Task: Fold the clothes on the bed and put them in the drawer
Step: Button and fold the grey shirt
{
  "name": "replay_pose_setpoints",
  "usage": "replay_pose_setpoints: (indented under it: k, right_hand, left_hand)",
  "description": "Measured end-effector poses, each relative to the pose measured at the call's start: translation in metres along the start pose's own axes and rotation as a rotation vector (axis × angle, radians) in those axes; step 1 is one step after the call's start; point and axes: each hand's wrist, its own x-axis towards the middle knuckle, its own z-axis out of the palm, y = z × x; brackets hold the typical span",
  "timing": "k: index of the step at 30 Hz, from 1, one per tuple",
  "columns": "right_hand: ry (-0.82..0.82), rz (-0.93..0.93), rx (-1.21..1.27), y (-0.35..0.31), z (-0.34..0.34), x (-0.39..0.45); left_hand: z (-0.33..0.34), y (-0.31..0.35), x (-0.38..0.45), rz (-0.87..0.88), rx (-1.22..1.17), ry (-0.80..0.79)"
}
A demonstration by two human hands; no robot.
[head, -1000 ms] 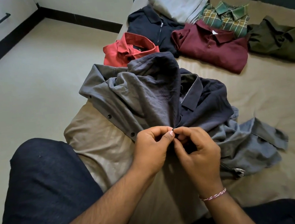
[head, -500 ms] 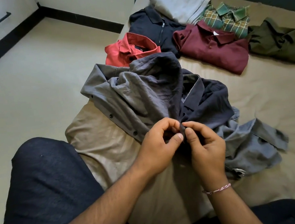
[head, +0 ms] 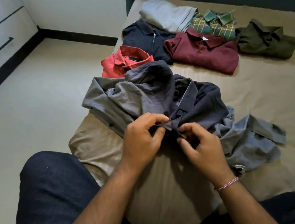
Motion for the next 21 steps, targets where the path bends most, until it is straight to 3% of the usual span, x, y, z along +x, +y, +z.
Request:
replay_pose_setpoints:
  k: [5,10,15,18,21]
  right_hand:
    - [-0.027,0.056,0.045,0.006,-0.026,0.005]
    - [-0.232,0.067,-0.199,0.013,-0.055,0.007]
    - [-0.191,0.035,-0.130,0.003,-0.076,0.005]
    - [-0.359,0.030,-0.017,-0.013,-0.097,0.001]
    - [-0.577,0.020,-0.181,-0.014,-0.118,-0.006]
  left_hand:
    - [-0.029,-0.006,0.013,0.096,0.157,-0.049]
    - [-0.049,-0.018,0.020,0.128,0.279,-0.177]
    - [-0.069,-0.011,0.019,0.122,0.361,-0.173]
    - [-0.083,-0.001,0.022,0.150,0.326,-0.337]
    - [-0.097,0.014,0.029,0.211,0.366,-0.458]
